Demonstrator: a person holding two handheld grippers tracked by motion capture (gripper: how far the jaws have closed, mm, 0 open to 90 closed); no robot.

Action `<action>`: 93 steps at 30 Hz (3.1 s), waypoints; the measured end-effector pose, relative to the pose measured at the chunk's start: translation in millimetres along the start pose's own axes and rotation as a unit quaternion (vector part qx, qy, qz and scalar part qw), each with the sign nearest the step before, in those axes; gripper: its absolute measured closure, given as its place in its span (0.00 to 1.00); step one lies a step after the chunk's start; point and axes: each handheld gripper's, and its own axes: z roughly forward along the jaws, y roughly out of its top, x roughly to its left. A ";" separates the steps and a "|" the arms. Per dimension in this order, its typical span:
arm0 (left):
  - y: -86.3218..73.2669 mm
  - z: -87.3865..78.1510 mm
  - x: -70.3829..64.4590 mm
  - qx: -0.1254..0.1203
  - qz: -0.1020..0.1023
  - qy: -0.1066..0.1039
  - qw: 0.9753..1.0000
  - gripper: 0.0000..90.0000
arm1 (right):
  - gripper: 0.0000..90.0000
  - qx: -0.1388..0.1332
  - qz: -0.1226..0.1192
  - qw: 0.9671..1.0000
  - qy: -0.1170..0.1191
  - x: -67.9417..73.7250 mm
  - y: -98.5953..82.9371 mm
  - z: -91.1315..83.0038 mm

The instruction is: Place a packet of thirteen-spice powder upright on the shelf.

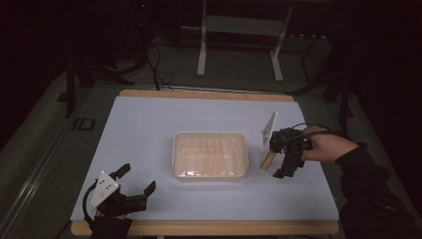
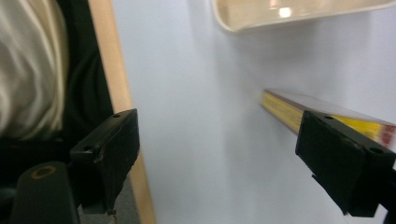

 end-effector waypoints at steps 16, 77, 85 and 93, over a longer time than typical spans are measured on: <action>-0.6 -0.9 0.7 0.000 -0.002 0.001 1.000 0.00 | 0.15 -0.024 0.051 0.998 -0.021 -41.5 -11.5 -15.4; -2.2 -1.1 4.6 0.006 -0.010 0.010 1.000 0.00 | 0.35 0.039 0.036 0.999 0.013 -92.6 -10.2 49.2; -1.9 -1.3 3.3 0.005 -0.007 0.010 1.000 0.00 | 0.35 0.051 0.010 0.999 -0.004 -81.3 -3.2 37.2; -1.8 -1.3 3.0 0.005 -0.007 0.009 1.000 0.00 | 0.35 0.057 -0.012 0.998 0.004 -70.4 0.6 24.9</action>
